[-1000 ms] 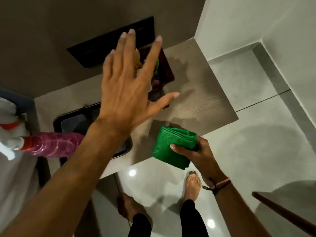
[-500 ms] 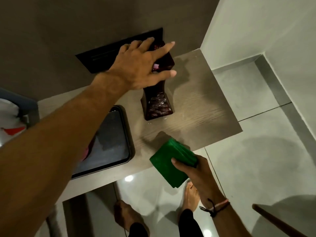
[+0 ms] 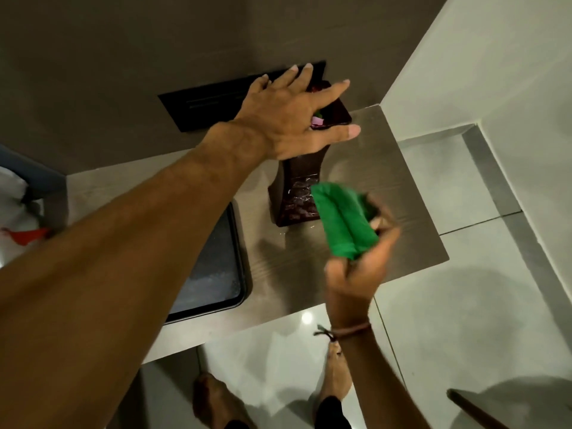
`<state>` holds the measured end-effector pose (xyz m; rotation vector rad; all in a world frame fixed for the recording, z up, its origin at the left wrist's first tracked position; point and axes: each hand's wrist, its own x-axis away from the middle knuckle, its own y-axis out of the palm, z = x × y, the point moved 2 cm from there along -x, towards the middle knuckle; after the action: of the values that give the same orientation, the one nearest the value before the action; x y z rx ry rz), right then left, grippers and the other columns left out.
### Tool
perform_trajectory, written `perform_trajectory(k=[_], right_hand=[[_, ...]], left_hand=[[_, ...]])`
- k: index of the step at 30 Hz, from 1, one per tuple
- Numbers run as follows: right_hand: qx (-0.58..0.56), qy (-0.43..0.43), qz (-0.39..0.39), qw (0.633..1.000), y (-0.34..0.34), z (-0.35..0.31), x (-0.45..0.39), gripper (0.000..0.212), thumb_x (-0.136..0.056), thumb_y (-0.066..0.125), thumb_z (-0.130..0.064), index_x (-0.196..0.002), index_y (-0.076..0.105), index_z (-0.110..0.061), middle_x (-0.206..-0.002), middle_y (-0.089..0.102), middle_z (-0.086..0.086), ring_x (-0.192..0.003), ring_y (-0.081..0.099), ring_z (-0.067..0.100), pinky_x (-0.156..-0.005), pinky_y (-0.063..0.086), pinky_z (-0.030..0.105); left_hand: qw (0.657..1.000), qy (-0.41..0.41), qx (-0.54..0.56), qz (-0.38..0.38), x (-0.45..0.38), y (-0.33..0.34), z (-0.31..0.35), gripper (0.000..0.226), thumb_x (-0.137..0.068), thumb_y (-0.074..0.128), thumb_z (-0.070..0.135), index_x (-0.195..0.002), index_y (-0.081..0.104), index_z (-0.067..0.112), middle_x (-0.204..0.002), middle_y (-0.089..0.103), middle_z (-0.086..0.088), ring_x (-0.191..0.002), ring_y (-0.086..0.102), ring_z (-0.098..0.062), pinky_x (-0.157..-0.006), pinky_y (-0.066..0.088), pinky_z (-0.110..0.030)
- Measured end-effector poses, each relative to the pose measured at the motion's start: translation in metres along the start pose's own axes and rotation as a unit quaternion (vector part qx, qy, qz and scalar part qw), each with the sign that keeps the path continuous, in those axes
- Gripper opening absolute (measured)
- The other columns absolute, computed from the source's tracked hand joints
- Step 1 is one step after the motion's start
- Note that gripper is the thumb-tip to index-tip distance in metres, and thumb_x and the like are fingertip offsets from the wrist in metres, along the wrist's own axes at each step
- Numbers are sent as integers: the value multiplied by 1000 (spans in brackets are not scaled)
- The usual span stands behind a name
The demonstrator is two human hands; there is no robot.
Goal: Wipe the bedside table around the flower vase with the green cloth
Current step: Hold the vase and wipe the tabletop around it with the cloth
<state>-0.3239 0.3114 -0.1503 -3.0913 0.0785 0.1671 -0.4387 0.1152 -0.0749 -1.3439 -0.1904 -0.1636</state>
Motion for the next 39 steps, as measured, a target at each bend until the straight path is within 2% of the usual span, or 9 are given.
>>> perform_trajectory(k=[3,8,13,17,21,24,33,36,39], right_hand=[[199,-177,-24,964,40,23,-30,62,-82,66,0,-134,47,-28,-156,39,27,-139,47,42,-112,43,57],[459,-236,-118,848,59,76,-31,82,-98,53,-27,-163,4,-24,-171,7,19,-160,-5,27,-131,1,45],[548,-246,-203,773,30,85,3,76,-98,59,-19,-162,19,-20,-169,21,21,-158,17,36,-128,12,52],[425,-130,-239,863,3,70,25,67,-86,57,-19,-151,45,-10,-159,44,19,-149,39,37,-120,32,67],[277,-95,-51,955,-11,44,23,68,-86,54,0,-151,42,-15,-149,53,15,-136,55,35,-100,55,57],[277,-170,18,945,18,40,-18,84,-85,52,5,-158,31,-31,-161,36,8,-149,38,26,-115,44,52],[477,-294,-231,795,21,111,-2,88,-95,57,-4,-163,8,-28,-172,8,7,-161,-1,22,-131,-1,41],[469,-283,-309,777,-1,106,16,79,-95,55,-9,-162,17,-27,-169,24,7,-161,9,22,-131,12,43],[398,-202,-323,835,-23,92,36,64,-91,55,-10,-153,42,-18,-161,44,8,-153,34,24,-123,35,54]], left_hand=[[1000,-3,9,-3,-2,-1,-2,91,-77,17,91,-157,5,50,-172,4,-13,-159,4,-31,-125,7,-62],[1000,5,9,-12,-5,-2,-2,90,-80,19,88,-159,5,46,-172,2,-15,-159,3,-34,-124,8,-64],[1000,2,3,-23,-8,-5,-4,88,-83,20,86,-159,3,45,-172,1,-15,-159,2,-35,-123,9,-65],[999,0,5,-33,-7,-7,-3,87,-84,21,86,-159,2,46,-172,-1,-16,-159,0,-35,-124,8,-65],[1000,3,1,-26,-5,-6,-4,87,-84,20,86,-159,1,47,-172,-1,-15,-159,0,-34,-125,7,-64],[1000,5,6,-24,-7,-6,-5,87,-83,20,87,-158,2,48,-172,1,-14,-159,1,-33,-125,8,-64],[1000,2,15,-21,-12,-8,-8,86,-85,22,84,-159,5,44,-172,5,-16,-158,8,-35,-124,15,-63],[1000,2,4,-16,-8,-8,-5,86,-85,22,85,-159,5,45,-172,8,-16,-158,11,-36,-123,20,-62],[1000,1,-2,-17,-7,-9,-4,84,-85,25,84,-159,8,47,-170,15,-16,-155,19,-39,-120,23,-64]])
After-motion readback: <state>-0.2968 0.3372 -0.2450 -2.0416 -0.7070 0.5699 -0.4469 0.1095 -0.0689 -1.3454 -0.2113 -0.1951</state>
